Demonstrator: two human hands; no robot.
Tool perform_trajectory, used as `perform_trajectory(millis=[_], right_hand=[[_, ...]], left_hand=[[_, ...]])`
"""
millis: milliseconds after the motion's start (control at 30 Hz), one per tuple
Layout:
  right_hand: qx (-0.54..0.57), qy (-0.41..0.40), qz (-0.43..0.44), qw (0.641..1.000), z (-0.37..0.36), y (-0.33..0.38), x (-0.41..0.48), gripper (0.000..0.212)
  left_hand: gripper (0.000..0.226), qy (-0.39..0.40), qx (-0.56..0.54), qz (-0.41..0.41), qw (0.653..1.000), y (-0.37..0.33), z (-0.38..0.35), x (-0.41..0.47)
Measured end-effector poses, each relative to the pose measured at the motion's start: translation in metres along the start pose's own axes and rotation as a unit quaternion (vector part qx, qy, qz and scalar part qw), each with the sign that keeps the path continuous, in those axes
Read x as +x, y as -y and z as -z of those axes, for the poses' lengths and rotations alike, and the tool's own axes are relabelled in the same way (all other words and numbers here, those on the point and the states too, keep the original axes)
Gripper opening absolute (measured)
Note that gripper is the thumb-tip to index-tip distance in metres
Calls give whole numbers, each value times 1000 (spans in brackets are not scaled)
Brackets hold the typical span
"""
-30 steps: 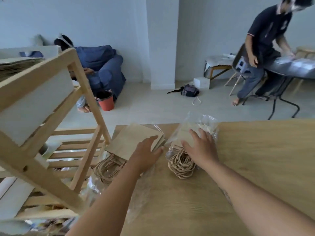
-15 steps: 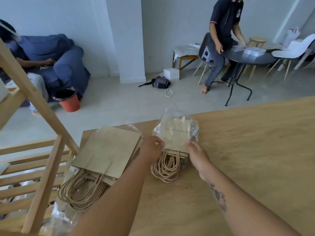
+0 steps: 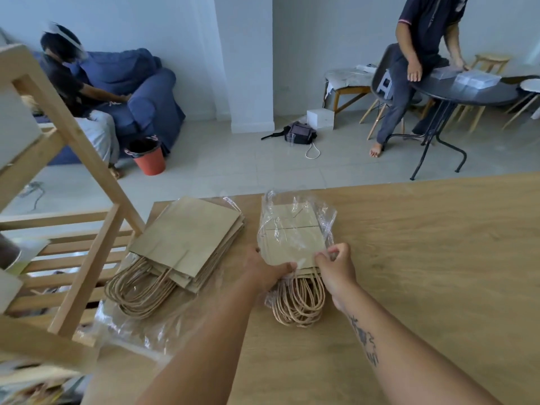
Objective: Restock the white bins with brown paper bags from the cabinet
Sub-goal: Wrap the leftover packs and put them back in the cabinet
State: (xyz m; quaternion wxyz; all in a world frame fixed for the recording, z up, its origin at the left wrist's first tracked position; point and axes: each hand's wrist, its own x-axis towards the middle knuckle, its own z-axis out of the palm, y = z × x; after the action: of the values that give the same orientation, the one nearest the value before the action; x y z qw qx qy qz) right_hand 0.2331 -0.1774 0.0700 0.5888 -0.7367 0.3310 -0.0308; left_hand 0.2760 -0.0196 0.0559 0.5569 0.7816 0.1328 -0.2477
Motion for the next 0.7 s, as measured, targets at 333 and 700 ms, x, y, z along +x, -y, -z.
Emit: perform_trajectory(millis=[333, 700], right_hand=[[2, 151, -102, 983, 26, -26, -14, 35], [98, 211, -146, 962, 38, -57, -78, 29]], left_hand=[[89, -49, -105, -19, 993, 29, -20, -70], [48, -38, -231, -14, 972, 70, -16, -139]])
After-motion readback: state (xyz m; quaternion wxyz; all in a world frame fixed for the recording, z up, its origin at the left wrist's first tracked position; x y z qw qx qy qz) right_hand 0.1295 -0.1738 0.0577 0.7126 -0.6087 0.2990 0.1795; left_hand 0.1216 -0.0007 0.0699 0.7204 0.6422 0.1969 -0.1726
